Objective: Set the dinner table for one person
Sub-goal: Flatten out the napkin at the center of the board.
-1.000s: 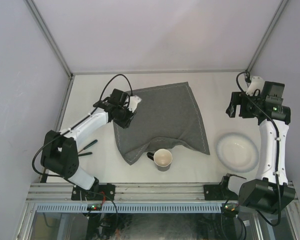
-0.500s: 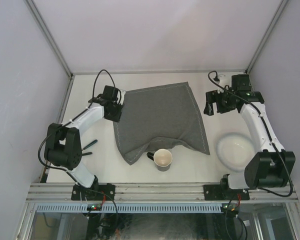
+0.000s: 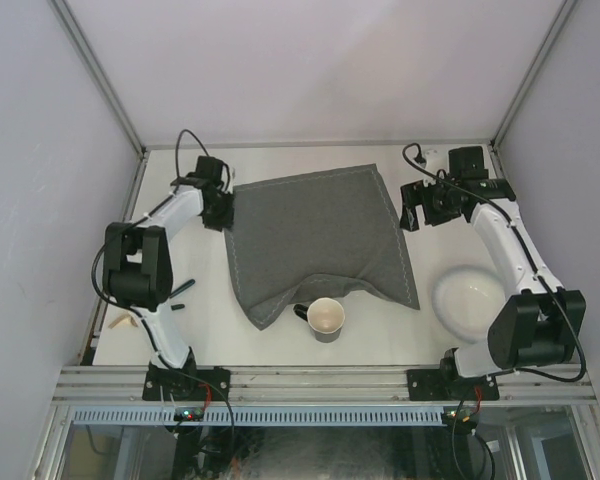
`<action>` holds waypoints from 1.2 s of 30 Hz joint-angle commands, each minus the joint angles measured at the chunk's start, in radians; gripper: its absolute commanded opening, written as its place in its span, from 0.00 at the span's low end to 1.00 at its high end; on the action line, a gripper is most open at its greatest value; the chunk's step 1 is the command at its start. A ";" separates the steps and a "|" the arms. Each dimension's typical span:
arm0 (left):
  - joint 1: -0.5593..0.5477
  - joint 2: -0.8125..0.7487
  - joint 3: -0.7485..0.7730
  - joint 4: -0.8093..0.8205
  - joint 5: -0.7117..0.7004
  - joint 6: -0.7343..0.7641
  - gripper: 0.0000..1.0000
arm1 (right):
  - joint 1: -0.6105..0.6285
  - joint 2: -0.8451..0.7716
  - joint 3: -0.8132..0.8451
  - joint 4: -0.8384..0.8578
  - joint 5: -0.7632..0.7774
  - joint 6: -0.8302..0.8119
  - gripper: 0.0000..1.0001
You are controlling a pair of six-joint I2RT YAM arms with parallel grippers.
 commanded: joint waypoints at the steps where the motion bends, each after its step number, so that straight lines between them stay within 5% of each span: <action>1: 0.125 0.039 0.205 0.082 0.078 -0.097 0.37 | 0.000 -0.065 0.002 0.022 0.012 -0.012 0.81; 9: 0.147 0.229 0.526 0.031 0.100 -0.037 0.38 | -0.047 -0.116 -0.052 0.034 0.009 -0.015 0.81; 17: 0.181 0.506 0.906 -0.200 0.200 -0.136 0.44 | -0.124 -0.171 -0.071 0.013 -0.027 -0.020 0.81; 23: 0.209 0.595 1.017 -0.271 0.213 -0.162 0.49 | -0.177 -0.225 -0.111 -0.014 -0.055 -0.034 0.81; 27: 0.222 0.607 1.016 -0.283 0.207 -0.177 0.63 | -0.196 -0.254 -0.123 -0.022 -0.064 -0.039 0.81; 36: 0.228 0.649 1.030 -0.276 0.287 -0.201 0.63 | -0.222 -0.290 -0.147 -0.037 -0.072 -0.046 0.81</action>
